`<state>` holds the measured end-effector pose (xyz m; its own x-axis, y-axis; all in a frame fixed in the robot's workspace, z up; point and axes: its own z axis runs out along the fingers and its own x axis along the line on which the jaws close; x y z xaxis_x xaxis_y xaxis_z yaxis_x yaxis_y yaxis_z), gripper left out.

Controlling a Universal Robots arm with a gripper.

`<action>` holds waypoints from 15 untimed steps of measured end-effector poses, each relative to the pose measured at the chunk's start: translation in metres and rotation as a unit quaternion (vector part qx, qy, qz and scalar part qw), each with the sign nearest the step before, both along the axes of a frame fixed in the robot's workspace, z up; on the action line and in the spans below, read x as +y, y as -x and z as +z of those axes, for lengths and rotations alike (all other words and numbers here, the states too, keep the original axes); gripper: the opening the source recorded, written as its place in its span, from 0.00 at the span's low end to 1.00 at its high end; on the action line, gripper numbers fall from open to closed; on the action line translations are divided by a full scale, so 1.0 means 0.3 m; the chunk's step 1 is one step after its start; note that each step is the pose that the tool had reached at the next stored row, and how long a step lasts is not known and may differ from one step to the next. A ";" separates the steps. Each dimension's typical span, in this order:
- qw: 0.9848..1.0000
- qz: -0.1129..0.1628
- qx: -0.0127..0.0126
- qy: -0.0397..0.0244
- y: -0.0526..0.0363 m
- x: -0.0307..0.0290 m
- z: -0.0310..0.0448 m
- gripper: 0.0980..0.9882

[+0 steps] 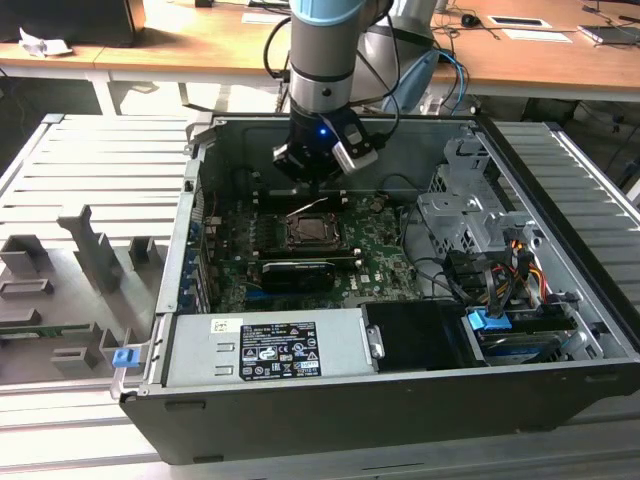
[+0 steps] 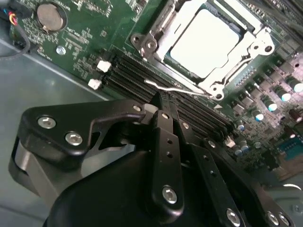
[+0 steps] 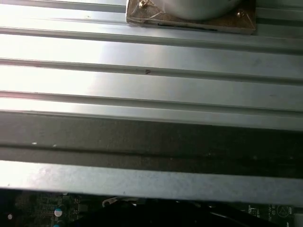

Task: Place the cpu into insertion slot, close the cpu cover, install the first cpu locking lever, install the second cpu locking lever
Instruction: 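Install the first cpu locking lever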

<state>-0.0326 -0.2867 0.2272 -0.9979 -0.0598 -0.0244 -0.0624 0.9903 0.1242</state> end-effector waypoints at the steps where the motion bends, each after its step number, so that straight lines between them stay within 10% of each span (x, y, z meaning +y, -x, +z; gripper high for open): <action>1: 1.000 0.000 0.000 -0.001 0.002 0.000 0.001 0.01; 15: 1.000 0.000 0.000 -0.002 -0.011 -0.020 0.001 0.01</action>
<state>-0.0293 -0.2928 0.2275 -0.9979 -0.0598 -0.0246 -0.0625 0.9899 0.1274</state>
